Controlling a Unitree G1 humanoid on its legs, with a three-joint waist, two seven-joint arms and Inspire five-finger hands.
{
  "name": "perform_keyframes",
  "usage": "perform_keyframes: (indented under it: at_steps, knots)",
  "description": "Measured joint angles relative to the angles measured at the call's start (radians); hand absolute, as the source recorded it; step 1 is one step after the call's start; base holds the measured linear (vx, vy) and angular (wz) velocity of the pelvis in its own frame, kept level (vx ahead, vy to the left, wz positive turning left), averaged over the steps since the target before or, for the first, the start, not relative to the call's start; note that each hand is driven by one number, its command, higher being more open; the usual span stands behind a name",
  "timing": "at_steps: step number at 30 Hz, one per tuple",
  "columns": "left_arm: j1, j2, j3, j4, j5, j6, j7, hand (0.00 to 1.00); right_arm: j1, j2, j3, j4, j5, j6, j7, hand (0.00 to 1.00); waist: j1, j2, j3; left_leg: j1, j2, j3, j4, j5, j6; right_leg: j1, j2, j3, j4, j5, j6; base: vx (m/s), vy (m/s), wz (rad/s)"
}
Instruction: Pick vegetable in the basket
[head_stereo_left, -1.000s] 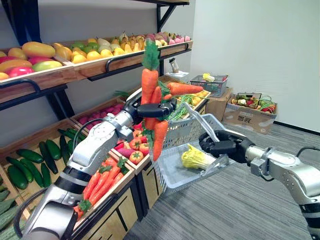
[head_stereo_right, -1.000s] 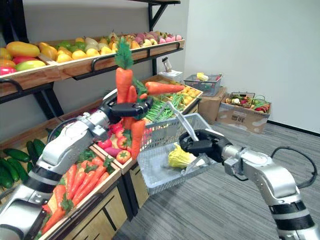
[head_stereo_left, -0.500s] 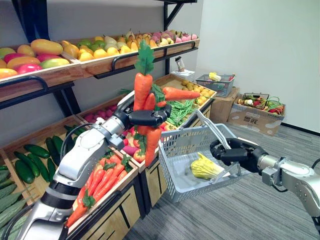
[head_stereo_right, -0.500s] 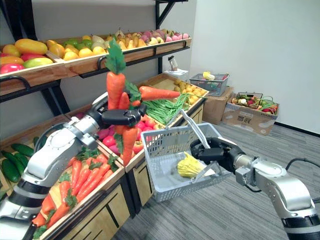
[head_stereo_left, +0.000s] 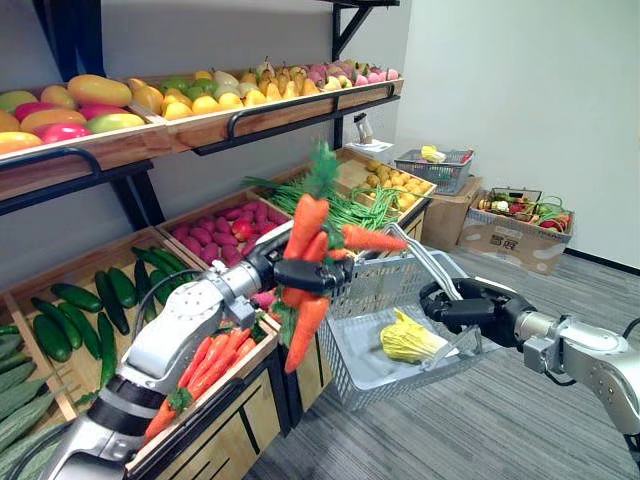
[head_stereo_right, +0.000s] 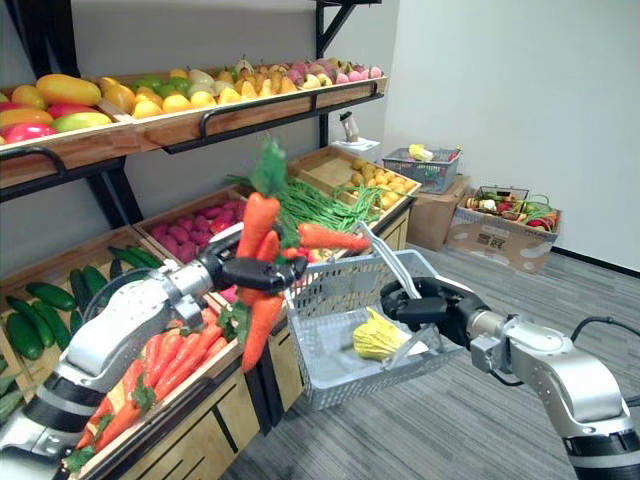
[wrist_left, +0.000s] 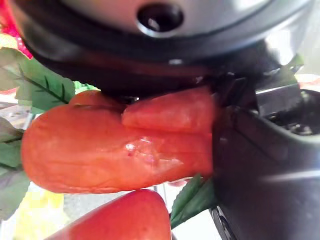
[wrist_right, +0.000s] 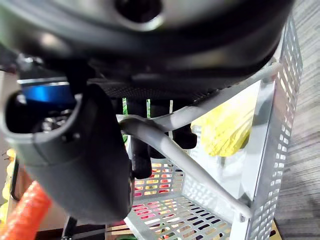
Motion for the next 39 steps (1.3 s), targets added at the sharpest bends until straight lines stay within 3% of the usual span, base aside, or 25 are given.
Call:
perform_keyframes:
  at_steps: [20, 21, 25, 31, 38, 39]
  knots:
    - [0.001, -0.045, -0.121, 0.062, 0.421, 0.001, -0.017, 0.00, 0.002, 0.009, 0.060, -0.072, -0.001, 0.000, 0.021, 0.00, -0.003, 0.003, 0.004, -0.004, 0.015, 0.007, 0.038, -0.021, 0.000, 0.002, 0.008, 0.011, 0.007, 0.000, 0.000, 0.00, 0.001, -0.02]
    - [-0.032, -0.077, -0.166, 0.062, 0.529, -0.005, -0.016, 0.00, 0.002, 0.036, 0.097, -0.132, -0.001, 0.000, 0.058, 0.00, -0.012, 0.004, 0.004, -0.005, 0.021, 0.015, 0.052, -0.029, -0.002, -0.001, 0.013, 0.020, 0.012, 0.000, 0.000, 0.03, 0.008, -0.13]
    - [-0.128, -0.089, -0.239, 0.064, 0.638, -0.005, -0.009, 0.00, 0.002, 0.044, 0.128, -0.204, -0.001, 0.000, 0.098, 0.00, -0.029, 0.007, 0.007, -0.003, 0.019, 0.035, 0.053, -0.030, -0.001, -0.026, 0.017, 0.041, 0.044, -0.012, 0.001, 0.02, 0.006, -0.15]
    - [-0.180, -0.091, -0.310, 0.093, 0.689, -0.004, -0.013, 0.00, 0.002, 0.047, 0.129, -0.206, -0.013, 0.002, 0.101, 0.00, -0.045, 0.019, 0.014, -0.001, 0.019, 0.039, 0.053, -0.030, -0.002, -0.028, 0.020, 0.047, 0.049, -0.013, 0.001, 0.00, 0.002, -0.02]
    - [-0.226, -0.105, -0.374, 0.124, 0.809, -0.013, -0.088, 0.00, 0.002, 0.040, 0.148, -0.213, -0.045, 0.006, 0.106, 0.00, -0.062, 0.032, 0.018, 0.002, 0.017, 0.043, 0.051, -0.030, -0.001, -0.039, 0.022, 0.052, 0.074, -0.025, 0.004, 0.00, 0.000, 0.00]
    - [-0.226, -0.115, -0.387, 0.147, 0.813, -0.026, -0.106, 1.00, 0.002, 0.030, 0.161, -0.213, -0.050, 0.008, 0.105, 0.00, -0.063, 0.032, 0.018, 0.003, 0.017, 0.045, 0.049, -0.030, -0.001, -0.040, 0.022, 0.054, 0.075, -0.025, 0.004, 0.00, 0.004, -0.03]
